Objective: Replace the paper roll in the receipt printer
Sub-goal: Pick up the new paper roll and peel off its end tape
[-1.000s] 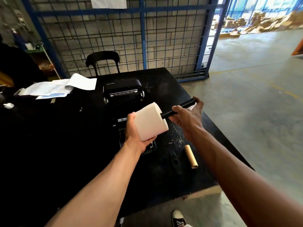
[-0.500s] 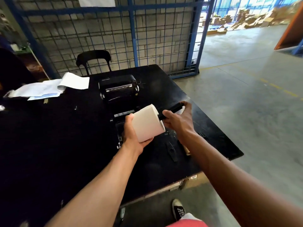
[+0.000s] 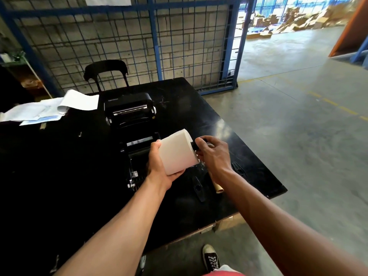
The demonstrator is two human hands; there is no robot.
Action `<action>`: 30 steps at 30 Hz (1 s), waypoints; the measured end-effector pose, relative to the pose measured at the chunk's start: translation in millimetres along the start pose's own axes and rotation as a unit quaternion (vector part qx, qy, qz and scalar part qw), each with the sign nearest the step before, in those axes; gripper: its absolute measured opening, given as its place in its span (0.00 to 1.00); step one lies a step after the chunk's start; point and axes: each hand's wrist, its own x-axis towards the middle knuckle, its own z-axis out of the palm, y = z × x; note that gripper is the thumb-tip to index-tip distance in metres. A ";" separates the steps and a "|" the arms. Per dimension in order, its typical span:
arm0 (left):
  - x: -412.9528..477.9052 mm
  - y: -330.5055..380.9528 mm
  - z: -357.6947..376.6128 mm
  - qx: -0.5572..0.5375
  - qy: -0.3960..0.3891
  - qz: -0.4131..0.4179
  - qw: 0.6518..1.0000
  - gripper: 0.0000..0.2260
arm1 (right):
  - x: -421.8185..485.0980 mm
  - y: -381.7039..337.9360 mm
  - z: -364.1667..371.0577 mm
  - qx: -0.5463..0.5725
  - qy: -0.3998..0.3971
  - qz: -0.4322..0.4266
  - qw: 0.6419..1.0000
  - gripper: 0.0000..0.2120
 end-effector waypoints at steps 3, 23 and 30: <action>9.0 -5.5 13.6 0.017 0.008 0.003 1.000 0.23 | 14.7 7.3 -7.4 -0.018 0.006 0.011 1.000 0.12; 78.0 -59.1 78.5 0.072 0.058 -0.065 0.994 0.19 | 108.2 65.7 -62.0 -0.039 -0.013 0.156 0.987 0.11; 91.1 -57.8 91.5 0.048 0.074 -0.079 0.993 0.23 | 139.2 89.6 -77.7 -0.168 0.035 0.173 0.970 0.12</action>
